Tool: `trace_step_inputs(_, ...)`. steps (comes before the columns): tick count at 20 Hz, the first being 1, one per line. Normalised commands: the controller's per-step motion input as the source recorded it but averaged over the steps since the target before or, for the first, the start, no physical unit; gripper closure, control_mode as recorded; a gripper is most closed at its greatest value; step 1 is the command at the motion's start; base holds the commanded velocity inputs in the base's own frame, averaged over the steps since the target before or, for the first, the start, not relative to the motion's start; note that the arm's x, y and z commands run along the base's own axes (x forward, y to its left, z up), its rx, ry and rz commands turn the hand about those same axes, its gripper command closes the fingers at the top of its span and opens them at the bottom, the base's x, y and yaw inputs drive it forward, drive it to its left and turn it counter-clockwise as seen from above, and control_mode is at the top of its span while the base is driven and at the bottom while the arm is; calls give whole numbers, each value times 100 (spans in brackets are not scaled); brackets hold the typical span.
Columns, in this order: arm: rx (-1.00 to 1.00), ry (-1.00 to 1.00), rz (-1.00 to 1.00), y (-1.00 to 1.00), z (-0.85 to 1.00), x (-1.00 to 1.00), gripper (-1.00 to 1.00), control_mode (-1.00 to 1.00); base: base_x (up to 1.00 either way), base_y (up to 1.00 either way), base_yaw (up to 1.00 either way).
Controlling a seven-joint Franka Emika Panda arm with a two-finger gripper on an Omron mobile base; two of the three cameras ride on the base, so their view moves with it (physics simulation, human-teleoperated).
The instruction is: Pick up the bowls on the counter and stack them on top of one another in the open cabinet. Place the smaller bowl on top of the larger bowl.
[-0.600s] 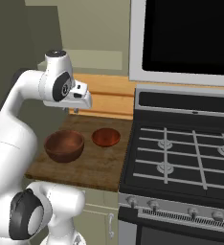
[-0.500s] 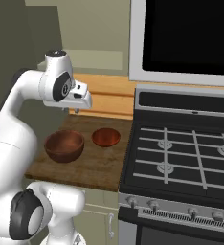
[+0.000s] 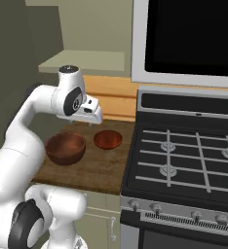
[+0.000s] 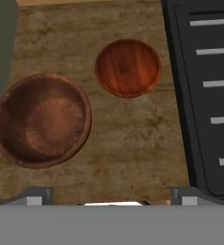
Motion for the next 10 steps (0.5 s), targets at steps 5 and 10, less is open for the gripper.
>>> trace_step_inputs(5,0,0,-15,-38,-53,36,-100,-100,0,0,0)
trace_step_inputs(10,0,1,-11,-27,-45,61,-100,-100,0,0,0)
